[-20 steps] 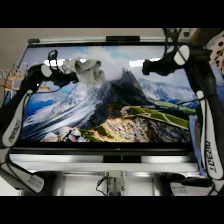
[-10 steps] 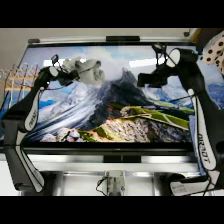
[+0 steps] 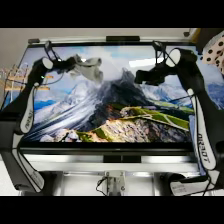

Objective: Fold the shirts.

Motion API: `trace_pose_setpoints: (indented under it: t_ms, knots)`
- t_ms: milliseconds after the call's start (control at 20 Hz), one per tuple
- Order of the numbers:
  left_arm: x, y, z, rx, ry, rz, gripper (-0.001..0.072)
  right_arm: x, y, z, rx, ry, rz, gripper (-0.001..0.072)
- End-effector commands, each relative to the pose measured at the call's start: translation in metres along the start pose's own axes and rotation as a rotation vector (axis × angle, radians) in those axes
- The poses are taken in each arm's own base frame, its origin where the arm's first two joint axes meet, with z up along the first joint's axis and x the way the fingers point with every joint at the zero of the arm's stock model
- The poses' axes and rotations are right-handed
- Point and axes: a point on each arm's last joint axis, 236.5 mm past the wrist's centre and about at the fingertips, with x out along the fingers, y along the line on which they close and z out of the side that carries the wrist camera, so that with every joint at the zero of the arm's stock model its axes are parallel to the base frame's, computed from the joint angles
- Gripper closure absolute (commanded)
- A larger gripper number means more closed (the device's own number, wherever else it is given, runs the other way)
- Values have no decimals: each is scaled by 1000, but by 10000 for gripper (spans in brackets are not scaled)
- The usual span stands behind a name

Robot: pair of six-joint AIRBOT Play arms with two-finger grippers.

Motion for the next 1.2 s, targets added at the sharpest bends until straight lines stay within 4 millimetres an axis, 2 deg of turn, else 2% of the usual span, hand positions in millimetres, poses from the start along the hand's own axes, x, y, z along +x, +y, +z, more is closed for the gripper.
trace_pose_setpoints:
  t_ms: [0,50,150,200,250,300,350,400,450,500,600,700,750,850,900,950,1000,1050,1100,1150]
  knots:
    - [-112,-98,65,297,-170,-111,670,-17,10,5,-3,-34,25,128]
    - [-165,-137,78,382,-230,-155,671,-33,13,5,-16,-50,21,207]
    - [-272,-205,91,486,-358,-248,670,-82,17,11,-67,-143,-8,220]
    - [-321,-233,89,518,-409,-297,670,-114,18,13,-102,-202,-35,219]
    - [-359,-253,81,543,-436,-338,670,-143,16,11,-124,-246,-73,208]
    - [-387,-268,68,556,-436,-379,670,-173,11,2,-142,-276,-119,201]
    - [-402,-277,52,562,-409,-410,670,-197,8,-10,-151,-283,-153,201]
    - [-406,-282,31,562,-353,-433,670,-218,5,-28,-152,-270,-177,201]
    - [-398,-284,5,565,-263,-446,670,-232,6,-47,-148,-243,-180,201]
    - [-384,-282,-22,569,-163,-448,670,-242,8,-68,-146,-202,-176,201]
    - [-341,-275,-80,565,26,-439,670,-252,16,-101,-125,-119,-138,201]
    - [-288,-258,-142,559,184,-412,669,-248,27,-125,-119,-42,-81,201]
    - [-263,-247,-171,545,247,-392,669,-239,31,-133,-108,-9,-53,201]
    - [-218,-225,-223,418,361,-336,668,-209,33,-151,-76,84,-7,201]
    - [-202,-221,-243,343,401,-329,613,-188,32,-157,-57,117,10,111]
    - [-191,-222,-256,298,433,-339,290,-168,29,-161,-39,138,22,23]
    - [-185,-223,-263,254,466,-346,-6,-147,25,-166,-21,153,32,23]
    - [-184,-218,-261,243,491,-337,-11,-128,20,-169,0,166,28,23]
    - [-188,-203,-251,277,516,-312,-10,-114,13,-170,14,177,17,23]
    - [-195,-180,-238,315,547,-261,-8,-102,7,-169,24,181,2,23]
